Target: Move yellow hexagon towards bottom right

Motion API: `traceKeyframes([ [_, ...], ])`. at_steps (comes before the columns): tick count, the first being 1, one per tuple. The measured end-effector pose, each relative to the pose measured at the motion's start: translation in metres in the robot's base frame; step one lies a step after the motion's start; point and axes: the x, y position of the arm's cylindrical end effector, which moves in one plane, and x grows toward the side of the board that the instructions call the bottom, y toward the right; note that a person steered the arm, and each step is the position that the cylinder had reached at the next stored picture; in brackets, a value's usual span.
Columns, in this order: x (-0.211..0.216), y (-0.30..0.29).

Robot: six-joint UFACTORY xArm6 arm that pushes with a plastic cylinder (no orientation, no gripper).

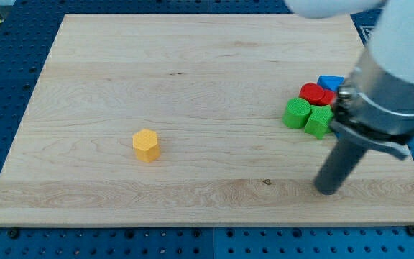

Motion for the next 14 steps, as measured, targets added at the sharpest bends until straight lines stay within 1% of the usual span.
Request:
traceKeyframes([
  [1,-0.003,-0.051],
  [3,-0.024,-0.177],
  [4,-0.017,-0.223],
  [5,-0.024,-0.262],
  [6,-0.045,-0.268],
  [7,-0.045,-0.263],
  [8,-0.058,-0.248],
  [9,-0.081,-0.234],
  [10,-0.102,-0.234],
  [12,-0.102,-0.201],
  [14,-0.102,-0.181],
])
